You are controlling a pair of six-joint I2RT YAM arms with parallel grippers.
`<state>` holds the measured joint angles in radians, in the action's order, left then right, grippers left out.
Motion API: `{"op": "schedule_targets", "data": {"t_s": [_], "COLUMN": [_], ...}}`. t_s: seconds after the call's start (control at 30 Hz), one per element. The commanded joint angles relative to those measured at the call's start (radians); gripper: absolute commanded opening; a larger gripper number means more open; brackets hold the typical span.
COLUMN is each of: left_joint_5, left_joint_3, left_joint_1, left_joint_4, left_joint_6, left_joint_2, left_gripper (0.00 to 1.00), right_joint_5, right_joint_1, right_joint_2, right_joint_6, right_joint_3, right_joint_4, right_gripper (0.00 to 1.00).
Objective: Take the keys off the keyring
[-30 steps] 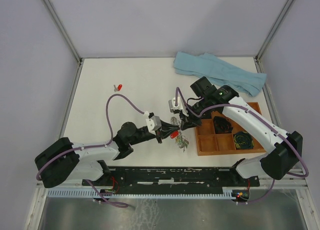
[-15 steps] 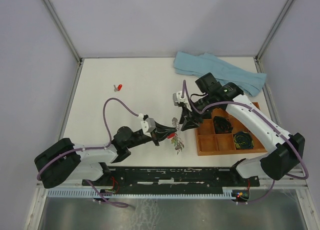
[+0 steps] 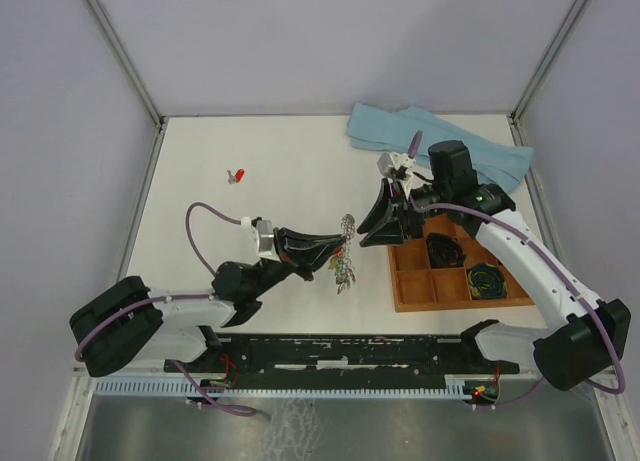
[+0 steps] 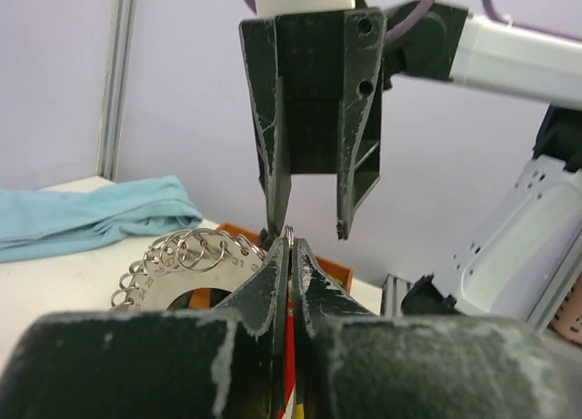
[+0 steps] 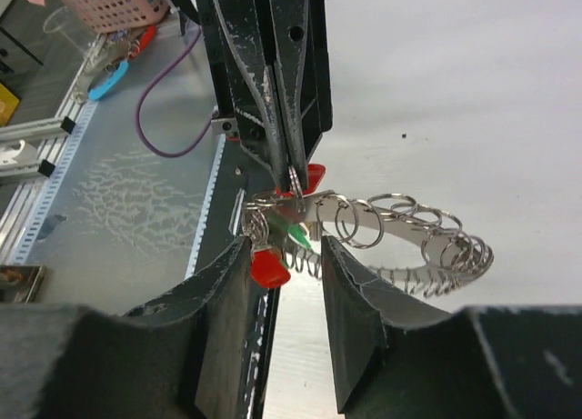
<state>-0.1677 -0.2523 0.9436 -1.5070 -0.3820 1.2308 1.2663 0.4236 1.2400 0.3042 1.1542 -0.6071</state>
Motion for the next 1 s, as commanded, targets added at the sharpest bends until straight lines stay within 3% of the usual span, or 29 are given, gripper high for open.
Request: {"op": "schedule_targets", "data": {"t_s": [0.0,0.47,0.7,0.97], "left_joint_5": [0.033,0.028,0.031,0.028], "left_joint_3": [-0.063,-0.112,-0.116,-0.116], "left_joint_1": [-0.003,-0.002,-0.003,-0.003], "left_joint_4": [-0.222,-0.223,-0.222,-0.223], "left_joint_6": [-0.066,-0.11,-0.112,-0.123], "left_joint_2": [-0.017,0.014,0.016,0.031], "left_gripper": [0.03,0.03,0.03,0.03], "right_joint_5": [0.059,0.075,0.067,0.046], "right_joint_1": [0.004,0.045,0.055,0.056], "right_joint_2": [-0.026,-0.027,-0.024,-0.026], "right_joint_6": [-0.193,-0.22,-0.222,-0.205], "right_joint_3": [-0.005,-0.016,-0.018,-0.014], "right_joint_4": [0.244,0.286,0.287,0.263], "right_gripper": [0.43,0.33,0.22,0.01]}}
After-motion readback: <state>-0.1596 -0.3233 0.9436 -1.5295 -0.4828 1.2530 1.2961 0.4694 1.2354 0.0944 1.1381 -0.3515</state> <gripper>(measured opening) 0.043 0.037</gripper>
